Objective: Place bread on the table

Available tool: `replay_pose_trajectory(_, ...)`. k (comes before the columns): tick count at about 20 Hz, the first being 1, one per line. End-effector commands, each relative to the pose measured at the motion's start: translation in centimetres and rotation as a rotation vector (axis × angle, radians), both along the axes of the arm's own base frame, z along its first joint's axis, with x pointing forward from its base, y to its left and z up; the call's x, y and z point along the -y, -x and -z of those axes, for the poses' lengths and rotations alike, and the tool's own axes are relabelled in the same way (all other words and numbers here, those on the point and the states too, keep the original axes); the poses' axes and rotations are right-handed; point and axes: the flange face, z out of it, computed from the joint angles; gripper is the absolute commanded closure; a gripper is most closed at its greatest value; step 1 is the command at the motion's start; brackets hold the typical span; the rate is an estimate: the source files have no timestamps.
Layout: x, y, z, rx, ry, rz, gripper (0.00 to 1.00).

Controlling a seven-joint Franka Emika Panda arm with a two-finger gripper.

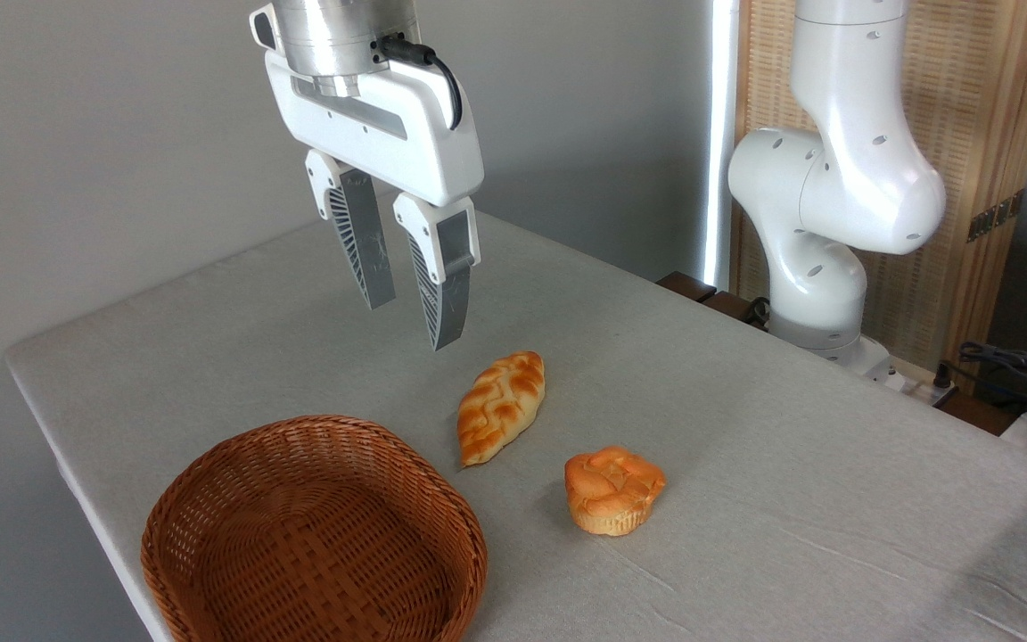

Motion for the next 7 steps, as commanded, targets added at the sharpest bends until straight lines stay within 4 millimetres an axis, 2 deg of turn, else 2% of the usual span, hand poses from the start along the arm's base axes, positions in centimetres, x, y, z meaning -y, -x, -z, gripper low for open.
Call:
replay_pose_trajectory(1, -0.29, -0.54, -0.27, 0.025, -0.022, -0.014, 0.00)
replay_pose_trajectory(7, -0.47, -0.38, -0.57, 0.028, -0.015, -0.016, 0.00)
